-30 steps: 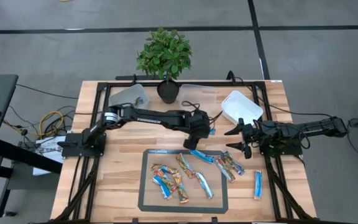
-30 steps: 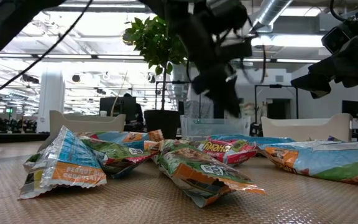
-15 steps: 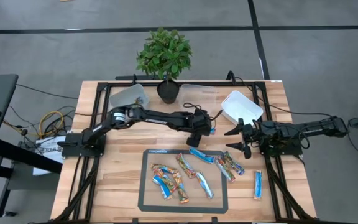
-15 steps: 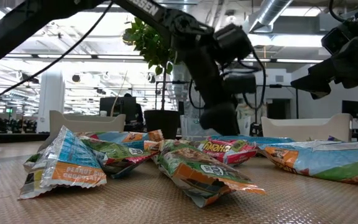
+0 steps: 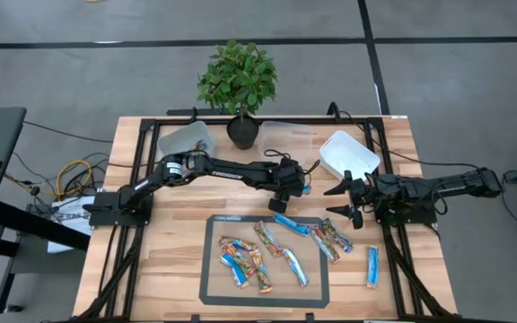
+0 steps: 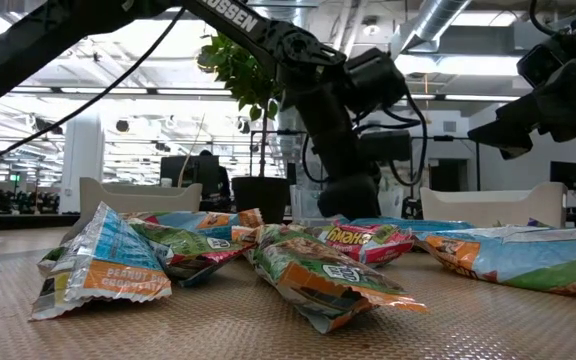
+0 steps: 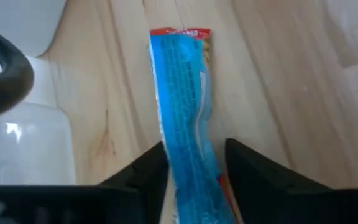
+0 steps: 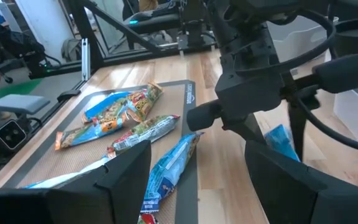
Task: Pick and place Granola Bars by type
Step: Put the red granola bar into the transparent bin
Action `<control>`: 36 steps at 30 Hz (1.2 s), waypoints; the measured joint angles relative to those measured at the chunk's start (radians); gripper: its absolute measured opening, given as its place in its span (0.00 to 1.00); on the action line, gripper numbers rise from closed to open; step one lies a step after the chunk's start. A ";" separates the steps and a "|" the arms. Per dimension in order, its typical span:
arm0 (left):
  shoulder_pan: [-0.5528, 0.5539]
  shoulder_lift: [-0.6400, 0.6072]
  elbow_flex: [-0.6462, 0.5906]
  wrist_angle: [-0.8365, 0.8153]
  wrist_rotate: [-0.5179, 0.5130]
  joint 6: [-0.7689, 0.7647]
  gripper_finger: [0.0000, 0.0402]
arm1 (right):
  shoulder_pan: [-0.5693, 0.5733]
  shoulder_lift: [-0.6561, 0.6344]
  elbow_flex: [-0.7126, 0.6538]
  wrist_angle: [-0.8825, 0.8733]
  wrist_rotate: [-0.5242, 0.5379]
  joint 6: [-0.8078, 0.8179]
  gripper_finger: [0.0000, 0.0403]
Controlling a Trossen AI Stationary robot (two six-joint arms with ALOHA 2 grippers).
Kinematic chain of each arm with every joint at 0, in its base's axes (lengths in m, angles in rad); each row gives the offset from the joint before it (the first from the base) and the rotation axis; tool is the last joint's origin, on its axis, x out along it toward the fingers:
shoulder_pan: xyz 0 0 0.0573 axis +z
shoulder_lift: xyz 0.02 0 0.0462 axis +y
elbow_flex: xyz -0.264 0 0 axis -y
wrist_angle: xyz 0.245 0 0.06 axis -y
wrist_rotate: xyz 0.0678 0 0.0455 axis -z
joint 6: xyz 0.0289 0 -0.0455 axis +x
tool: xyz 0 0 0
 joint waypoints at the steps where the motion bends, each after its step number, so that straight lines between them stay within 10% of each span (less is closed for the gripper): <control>1: 0.000 0.000 0.000 -0.006 0.008 0.000 0.28 | 0.000 0.000 0.000 0.000 0.000 0.000 0.63; 9: -0.014 -0.001 0.000 -0.031 -0.025 -0.001 0.02 | 0.000 0.000 0.000 -0.001 0.000 0.000 0.63; 36: 0.124 -0.195 0.002 0.077 -0.239 -0.024 0.05 | 0.000 0.000 0.000 -0.002 -0.001 0.000 0.63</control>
